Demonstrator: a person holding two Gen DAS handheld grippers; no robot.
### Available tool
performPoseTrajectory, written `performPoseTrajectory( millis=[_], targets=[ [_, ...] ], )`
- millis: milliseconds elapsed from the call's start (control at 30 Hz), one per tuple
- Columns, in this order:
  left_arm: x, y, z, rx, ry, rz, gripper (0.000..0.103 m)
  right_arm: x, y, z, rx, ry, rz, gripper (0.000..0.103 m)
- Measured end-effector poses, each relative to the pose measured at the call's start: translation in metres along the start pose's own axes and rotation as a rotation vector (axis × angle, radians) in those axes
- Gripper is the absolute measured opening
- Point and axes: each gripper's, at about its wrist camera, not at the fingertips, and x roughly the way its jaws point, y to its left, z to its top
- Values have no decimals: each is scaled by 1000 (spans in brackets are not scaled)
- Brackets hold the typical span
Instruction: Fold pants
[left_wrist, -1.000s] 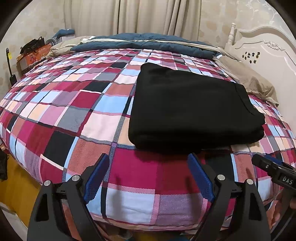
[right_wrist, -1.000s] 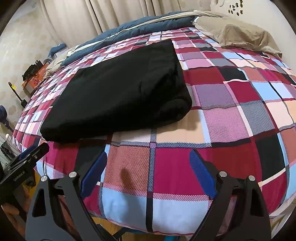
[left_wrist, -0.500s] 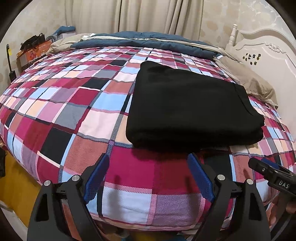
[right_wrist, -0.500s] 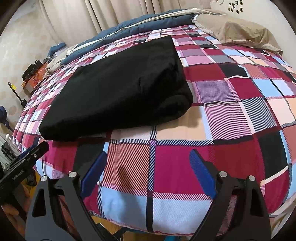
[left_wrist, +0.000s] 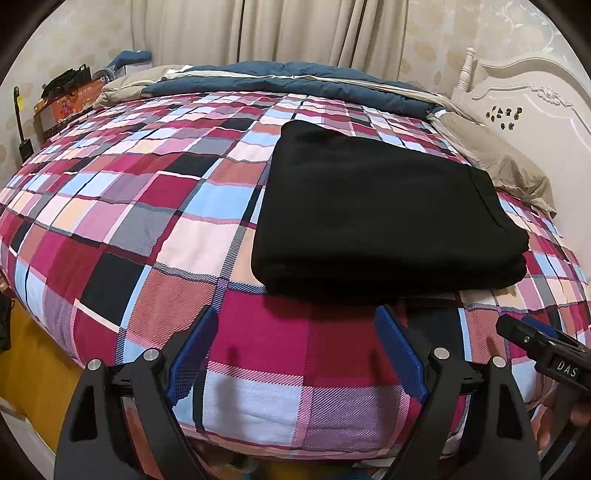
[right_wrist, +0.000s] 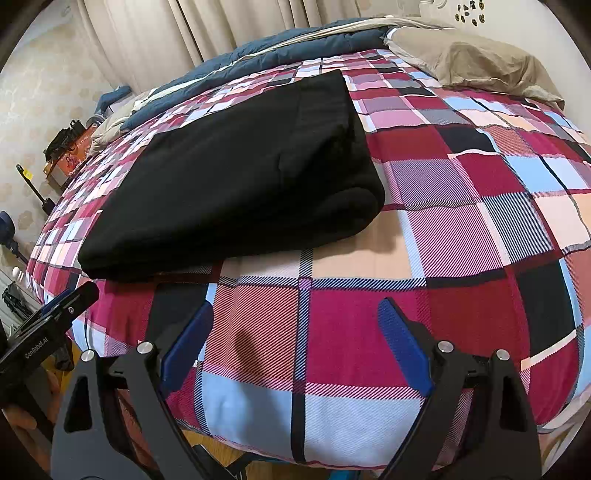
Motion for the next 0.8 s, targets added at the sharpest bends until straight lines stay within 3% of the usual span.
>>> performPoseTrajectory(
  millis=[567,800],
  targets=[
    [-7,-4,3,17,-16,0,85,1,4,-3,-21,-7,-16,96],
    [-7,-7,5,35,-6,32,85,1,5,-3,-17,-22,-18,100]
  ],
)
